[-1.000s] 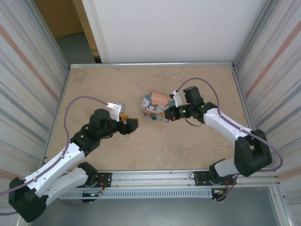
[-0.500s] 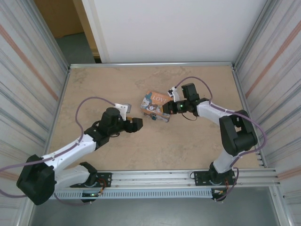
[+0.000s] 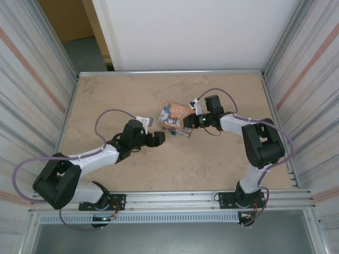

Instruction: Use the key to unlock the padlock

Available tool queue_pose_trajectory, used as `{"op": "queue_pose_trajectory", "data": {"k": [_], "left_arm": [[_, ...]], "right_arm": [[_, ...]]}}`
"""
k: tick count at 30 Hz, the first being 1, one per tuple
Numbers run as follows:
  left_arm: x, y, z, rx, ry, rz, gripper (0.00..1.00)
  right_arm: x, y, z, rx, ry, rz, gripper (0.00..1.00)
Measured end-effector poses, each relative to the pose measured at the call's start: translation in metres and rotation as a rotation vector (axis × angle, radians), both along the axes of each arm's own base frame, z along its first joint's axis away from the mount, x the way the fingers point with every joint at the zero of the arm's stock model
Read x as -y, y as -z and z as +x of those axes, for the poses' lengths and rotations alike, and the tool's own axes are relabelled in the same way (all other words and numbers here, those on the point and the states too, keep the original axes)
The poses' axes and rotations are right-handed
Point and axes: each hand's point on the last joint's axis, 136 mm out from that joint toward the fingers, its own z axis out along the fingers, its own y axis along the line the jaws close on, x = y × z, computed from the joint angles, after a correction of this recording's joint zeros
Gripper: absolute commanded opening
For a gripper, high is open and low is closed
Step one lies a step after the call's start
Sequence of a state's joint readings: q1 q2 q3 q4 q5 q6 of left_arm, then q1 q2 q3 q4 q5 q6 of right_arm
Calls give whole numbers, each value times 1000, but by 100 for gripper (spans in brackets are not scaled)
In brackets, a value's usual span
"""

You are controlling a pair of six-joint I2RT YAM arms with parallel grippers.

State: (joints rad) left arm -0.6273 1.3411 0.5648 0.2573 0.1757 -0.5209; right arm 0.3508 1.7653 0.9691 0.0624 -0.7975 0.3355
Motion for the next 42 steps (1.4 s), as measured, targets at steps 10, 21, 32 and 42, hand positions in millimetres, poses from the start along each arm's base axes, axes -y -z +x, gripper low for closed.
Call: {"op": "queue_pose_trajectory", "data": {"k": [10, 21, 32, 42], "left_arm": [[15, 21, 12, -33, 22, -4, 70], [51, 35, 30, -43, 77, -4, 61], [57, 57, 39, -49, 74, -1, 56], [65, 62, 50, -27, 60, -39, 47]], "right_arm": [[-1, 0, -2, 28, -18, 36, 0], [-2, 0, -2, 35, -25, 45, 0], [-2, 0, -2, 34, -25, 44, 0], [-2, 0, -2, 34, -25, 44, 0]]}}
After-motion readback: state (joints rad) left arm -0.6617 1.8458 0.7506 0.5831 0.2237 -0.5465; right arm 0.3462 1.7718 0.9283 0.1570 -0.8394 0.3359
